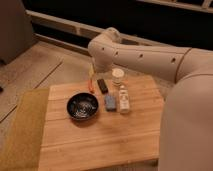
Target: Place the eraser on the white sponge
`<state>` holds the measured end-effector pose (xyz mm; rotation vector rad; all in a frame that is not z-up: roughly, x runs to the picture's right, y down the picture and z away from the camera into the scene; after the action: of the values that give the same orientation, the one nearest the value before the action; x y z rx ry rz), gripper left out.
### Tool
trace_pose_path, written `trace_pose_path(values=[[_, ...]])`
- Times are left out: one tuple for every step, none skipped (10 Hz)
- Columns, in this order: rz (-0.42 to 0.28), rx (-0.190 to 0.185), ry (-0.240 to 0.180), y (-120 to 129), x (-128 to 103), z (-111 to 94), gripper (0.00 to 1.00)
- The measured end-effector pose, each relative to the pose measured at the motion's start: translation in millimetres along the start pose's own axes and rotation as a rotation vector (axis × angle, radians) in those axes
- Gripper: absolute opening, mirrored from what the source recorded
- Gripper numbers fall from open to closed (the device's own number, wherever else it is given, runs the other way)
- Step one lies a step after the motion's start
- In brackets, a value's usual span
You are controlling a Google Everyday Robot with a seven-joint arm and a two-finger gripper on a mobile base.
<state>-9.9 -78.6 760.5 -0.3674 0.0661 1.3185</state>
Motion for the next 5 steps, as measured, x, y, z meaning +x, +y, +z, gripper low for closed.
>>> trace_pose_path(values=[[-0.009, -0.032, -0.003, -14, 0, 5, 0.65], [-0.016, -0.047, 0.008, -27, 2, 10, 0.65], [-0.025, -0.052, 0.035, -37, 5, 16, 0.65], [-0.043, -0.049, 0.079, -44, 3, 25, 0.65], [-0.059, -0.047, 0.112, -43, 0, 34, 0.65]])
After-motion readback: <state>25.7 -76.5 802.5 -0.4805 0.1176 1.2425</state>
